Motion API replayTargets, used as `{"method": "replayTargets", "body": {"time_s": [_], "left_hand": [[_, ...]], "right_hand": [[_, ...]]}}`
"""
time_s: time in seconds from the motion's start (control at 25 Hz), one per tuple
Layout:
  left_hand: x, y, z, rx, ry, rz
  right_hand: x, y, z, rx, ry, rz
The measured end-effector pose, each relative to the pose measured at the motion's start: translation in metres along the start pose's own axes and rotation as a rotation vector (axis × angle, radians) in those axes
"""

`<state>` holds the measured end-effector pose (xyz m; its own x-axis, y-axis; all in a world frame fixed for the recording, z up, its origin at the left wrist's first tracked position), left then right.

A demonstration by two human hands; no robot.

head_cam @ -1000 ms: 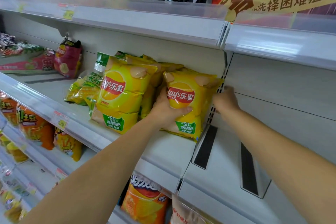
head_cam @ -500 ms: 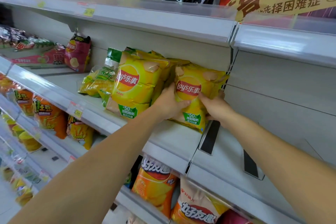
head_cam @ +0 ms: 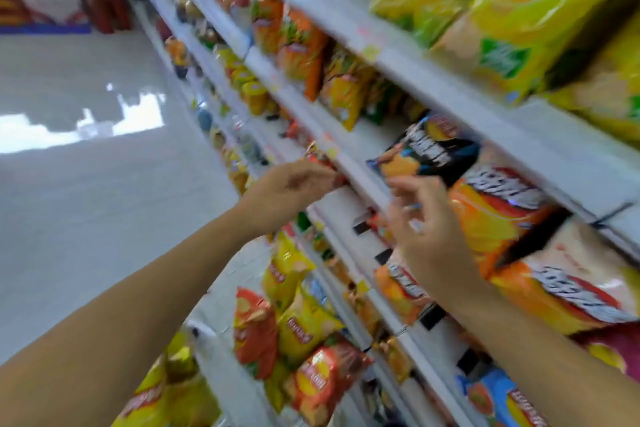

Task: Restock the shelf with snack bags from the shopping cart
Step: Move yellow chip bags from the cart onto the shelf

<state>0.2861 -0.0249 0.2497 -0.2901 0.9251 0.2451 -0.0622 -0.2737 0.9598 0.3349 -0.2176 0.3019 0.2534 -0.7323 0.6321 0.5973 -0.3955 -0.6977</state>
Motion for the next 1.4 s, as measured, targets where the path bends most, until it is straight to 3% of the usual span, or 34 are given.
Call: {"method": "replayTargets", "body": {"time_s": [0.12,0.2,0.36,0.52,0.72,0.92,1.0,1.2,1.32,1.4], "left_hand": [[0.022,-0.119,-0.05,0.332,-0.014,0.073],[0.03,-0.181,-0.08,0.506,0.038,0.083],[0.022,-0.257,-0.123,0.751,0.119,0.093],[0.003,-0.295,-0.127,0.818,0.135,0.075],[-0.014,-0.324,-0.113,0.84,0.165,0.055],[-0.017,-0.315,-0.099,0.817,0.146,0.009],[-0.009,-0.301,-0.081,0.749,0.117,0.07],[0.007,-0.273,-0.048,0.596,-0.001,-0.139],[0.006,-0.276,-0.065,0.611,-0.119,-0.095],[0.002,-0.293,-0.089,0.699,-0.092,-0.203]], "right_hand": [[-0.149,0.099,-0.027,-0.397,-0.489,-0.098],[-0.22,0.155,-0.047,-0.574,-0.689,-0.154],[-0.282,0.244,-0.043,-0.801,-0.582,-0.105],[-0.318,0.309,-0.021,-1.015,-0.47,-0.087],[-0.33,0.323,-0.016,-0.936,-0.356,-0.11],[-0.279,0.259,0.016,-0.529,-0.332,0.099],[-0.243,0.23,0.034,-0.46,-0.317,0.195],[-0.223,0.189,0.053,-0.596,-0.417,0.62],[-0.254,0.2,0.028,-0.759,-0.483,0.768],[-0.281,0.227,-0.001,-0.912,-0.514,0.838]]}}
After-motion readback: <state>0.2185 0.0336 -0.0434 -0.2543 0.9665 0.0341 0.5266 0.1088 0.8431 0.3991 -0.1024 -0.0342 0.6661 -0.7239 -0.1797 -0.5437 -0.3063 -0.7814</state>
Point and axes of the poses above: each hand's wrist, its own z-axis towards the middle knuckle, its own x-axis out of the back of the hand, y = z × x, the point moved 7 cm from there along z, towards the middle knuckle, and after that the axes turned 3 degrees about -x, right-handed, at the moved point
